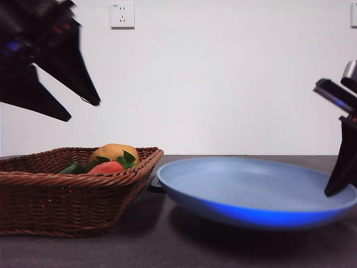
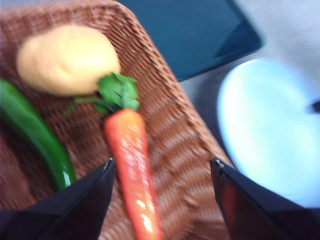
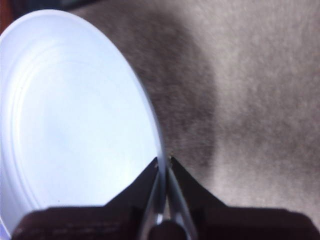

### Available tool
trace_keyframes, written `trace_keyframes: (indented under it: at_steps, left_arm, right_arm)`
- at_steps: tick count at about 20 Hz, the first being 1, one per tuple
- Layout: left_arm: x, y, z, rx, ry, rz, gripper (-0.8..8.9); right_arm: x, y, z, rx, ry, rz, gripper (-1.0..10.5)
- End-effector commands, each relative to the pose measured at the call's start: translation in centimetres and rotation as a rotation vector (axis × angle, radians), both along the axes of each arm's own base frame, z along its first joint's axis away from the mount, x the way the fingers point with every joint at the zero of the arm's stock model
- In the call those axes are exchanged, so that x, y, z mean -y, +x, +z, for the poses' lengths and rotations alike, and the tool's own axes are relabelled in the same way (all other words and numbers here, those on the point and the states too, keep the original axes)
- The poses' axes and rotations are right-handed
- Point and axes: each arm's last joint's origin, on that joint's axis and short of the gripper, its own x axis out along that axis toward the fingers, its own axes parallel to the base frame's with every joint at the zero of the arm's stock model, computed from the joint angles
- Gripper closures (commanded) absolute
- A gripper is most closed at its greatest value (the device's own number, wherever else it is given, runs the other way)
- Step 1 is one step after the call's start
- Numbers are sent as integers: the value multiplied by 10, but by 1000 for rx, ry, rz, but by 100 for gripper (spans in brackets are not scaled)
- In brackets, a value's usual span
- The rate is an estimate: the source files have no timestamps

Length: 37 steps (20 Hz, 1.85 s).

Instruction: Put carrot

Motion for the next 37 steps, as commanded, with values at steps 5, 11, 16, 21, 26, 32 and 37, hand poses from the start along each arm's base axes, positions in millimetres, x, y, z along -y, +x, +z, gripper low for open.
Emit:
trace_keyframes:
  at_steps: [5, 11, 16, 21, 26, 32, 37]
  left_arm:
    - [37, 30, -27, -57, 204, -60, 476]
    - [48, 47, -61, -97, 279, -59, 476]
    - [49, 49, -66, -105, 283, -61, 484]
    - [49, 49, -66, -103, 289, -75, 702]
    - [48, 48, -63, -99, 292, -69, 701]
    - [50, 53, -11, -137, 304, -75, 701]
    - [72, 58, 51, -114, -5, -284, 701]
  right_arm:
    - [0, -3, 13, 65, 14, 8, 943]
    - [0, -3, 14, 70, 14, 9, 943]
    - [0, -3, 14, 70, 14, 8, 943]
    - [0, -3, 14, 70, 14, 9, 943]
    - [0, -3, 14, 70, 14, 9, 943]
    - [0, -3, 14, 70, 14, 8, 943]
    - [0, -3, 14, 70, 14, 8, 943]
